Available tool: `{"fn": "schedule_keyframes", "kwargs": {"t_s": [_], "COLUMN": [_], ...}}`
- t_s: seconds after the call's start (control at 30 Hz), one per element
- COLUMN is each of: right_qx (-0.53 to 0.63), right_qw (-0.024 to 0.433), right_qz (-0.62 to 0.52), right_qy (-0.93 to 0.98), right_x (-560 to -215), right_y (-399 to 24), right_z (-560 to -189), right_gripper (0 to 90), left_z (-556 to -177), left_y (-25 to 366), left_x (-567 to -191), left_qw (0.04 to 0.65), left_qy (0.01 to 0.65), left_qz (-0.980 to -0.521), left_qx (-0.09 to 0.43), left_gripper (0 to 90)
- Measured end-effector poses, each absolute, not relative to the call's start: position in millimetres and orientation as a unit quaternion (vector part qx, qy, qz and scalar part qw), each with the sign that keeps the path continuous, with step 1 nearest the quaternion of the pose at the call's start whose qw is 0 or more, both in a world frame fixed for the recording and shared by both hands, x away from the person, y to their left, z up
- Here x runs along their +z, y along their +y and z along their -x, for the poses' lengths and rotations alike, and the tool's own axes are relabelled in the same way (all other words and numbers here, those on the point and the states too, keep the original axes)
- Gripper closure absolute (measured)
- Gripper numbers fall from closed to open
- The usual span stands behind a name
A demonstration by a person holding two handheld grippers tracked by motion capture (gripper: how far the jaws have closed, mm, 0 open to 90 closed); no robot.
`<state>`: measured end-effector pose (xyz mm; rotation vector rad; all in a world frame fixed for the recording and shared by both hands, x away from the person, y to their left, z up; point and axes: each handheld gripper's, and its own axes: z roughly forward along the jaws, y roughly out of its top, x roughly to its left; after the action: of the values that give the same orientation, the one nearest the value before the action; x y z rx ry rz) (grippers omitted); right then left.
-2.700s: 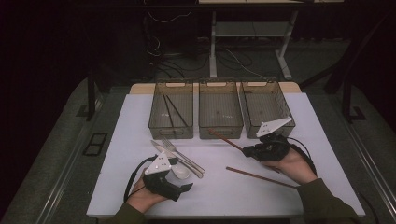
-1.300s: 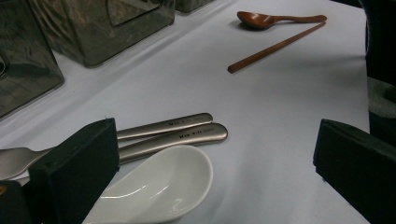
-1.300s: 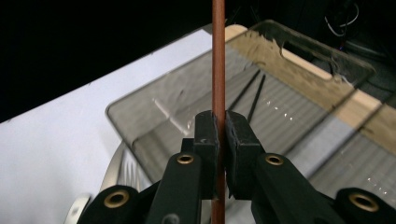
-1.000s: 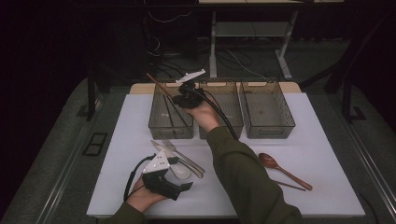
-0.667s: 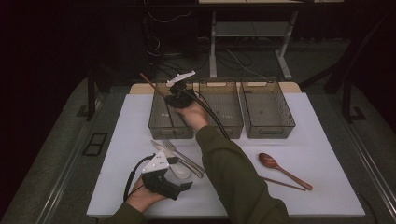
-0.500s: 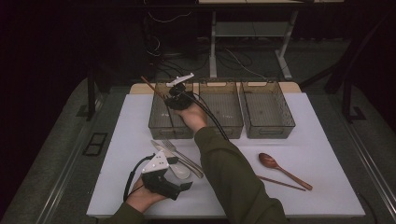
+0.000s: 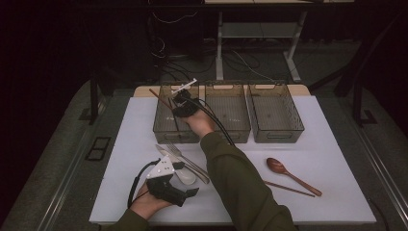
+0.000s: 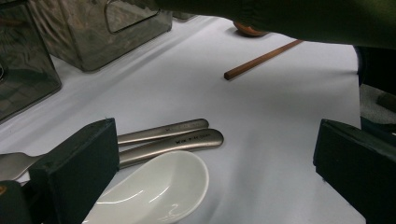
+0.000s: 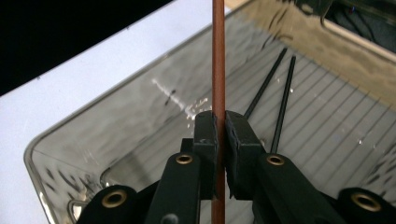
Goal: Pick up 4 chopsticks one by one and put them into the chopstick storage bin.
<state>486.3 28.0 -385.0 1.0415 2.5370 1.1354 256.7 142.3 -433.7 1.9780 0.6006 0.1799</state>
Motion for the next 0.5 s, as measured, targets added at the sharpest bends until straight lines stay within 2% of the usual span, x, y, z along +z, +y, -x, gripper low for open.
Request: {"fn": "schedule_keyframes", "kwargs": {"t_s": [0.17, 0.5], "right_qx": [0.375, 0.386], "right_qw": [0.084, 0.076], "right_qz": [-0.353, -0.345], "right_qy": [0.853, 0.852], "right_x": [-385, -369], "right_y": [26, 14], "right_z": [-488, -482], "right_gripper": [72.8, 63.0], "left_z": [-257, -257], "left_y": [142, 142], "left_x": [-434, -434], "left_qw": [0.508, 0.508], "left_qy": [0.249, 0.250], "left_qz": [-0.821, -0.821], "left_qx": [0.075, 0.076], "left_gripper": [0.0, 0.0]}}
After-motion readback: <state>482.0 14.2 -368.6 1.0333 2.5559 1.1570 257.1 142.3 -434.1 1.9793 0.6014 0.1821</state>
